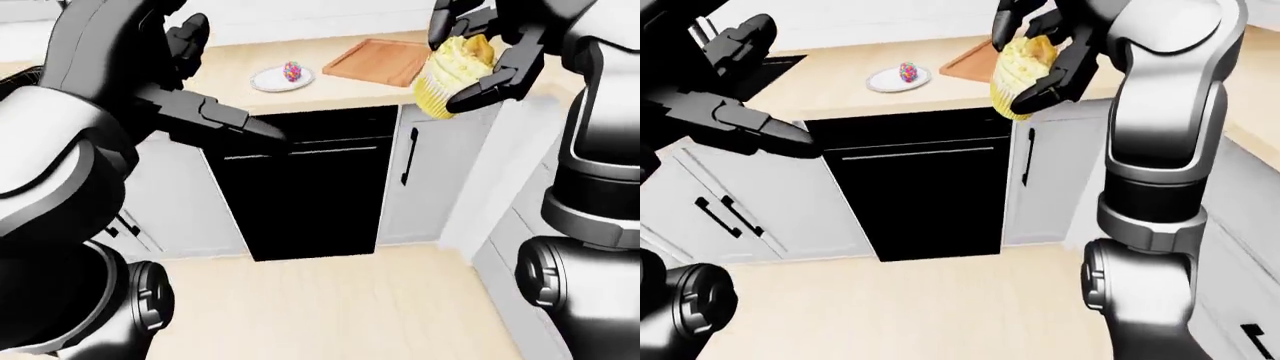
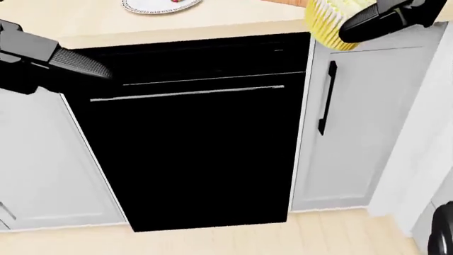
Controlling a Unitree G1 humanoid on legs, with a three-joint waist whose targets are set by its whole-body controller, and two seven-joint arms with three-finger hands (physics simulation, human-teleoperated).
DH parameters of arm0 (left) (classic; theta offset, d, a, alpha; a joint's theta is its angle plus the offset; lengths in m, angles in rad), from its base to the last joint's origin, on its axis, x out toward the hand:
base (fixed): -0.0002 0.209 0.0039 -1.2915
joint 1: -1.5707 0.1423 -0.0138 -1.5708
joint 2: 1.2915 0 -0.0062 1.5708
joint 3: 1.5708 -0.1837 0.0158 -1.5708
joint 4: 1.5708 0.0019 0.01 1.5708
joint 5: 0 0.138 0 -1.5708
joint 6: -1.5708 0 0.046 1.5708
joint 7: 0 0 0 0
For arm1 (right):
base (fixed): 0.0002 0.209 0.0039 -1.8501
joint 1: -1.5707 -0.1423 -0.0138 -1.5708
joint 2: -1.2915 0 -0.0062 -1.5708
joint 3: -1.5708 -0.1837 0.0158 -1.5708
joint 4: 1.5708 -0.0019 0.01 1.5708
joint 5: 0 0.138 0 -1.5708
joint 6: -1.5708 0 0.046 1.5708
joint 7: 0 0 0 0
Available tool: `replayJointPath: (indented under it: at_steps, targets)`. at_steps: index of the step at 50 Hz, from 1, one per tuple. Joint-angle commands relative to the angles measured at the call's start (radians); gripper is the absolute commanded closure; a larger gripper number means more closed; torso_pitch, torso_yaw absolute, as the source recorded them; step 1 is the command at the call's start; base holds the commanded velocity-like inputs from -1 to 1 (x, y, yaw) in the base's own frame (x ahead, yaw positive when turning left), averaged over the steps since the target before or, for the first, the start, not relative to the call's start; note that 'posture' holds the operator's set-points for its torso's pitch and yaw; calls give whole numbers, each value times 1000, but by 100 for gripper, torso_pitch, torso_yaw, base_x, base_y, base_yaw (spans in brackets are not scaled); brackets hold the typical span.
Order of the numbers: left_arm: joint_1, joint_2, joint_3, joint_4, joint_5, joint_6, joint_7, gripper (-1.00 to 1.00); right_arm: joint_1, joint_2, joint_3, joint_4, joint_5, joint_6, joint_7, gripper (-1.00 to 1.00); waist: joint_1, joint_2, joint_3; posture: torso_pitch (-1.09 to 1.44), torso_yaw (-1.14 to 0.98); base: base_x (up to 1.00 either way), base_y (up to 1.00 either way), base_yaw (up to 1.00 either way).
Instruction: Move the dessert items from the plate to the tray.
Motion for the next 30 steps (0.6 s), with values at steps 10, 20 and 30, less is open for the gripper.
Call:
replayJointPath:
  at_steps: [10, 20, 30]
  targets:
    - [-32, 5, -1, -1, 14, 0, -8, -100, -43, -19, -19, -3, 5, -1, -27, 100, -89, 2, -41, 0, 0, 1, -19, 0]
    - [-48, 15, -7, 15, 38, 0, -29, -100, -41, -20, -14, -4, -18, -25, 1, 100, 16, 109, -41, 0, 0, 86, -1, 0]
    - [-44, 12, -15, 15, 116, -3, -92, -100, -25, -16, -12, -11, -25, -46, 4, 100, -58, -111, -75, 0, 0, 100, 3, 0]
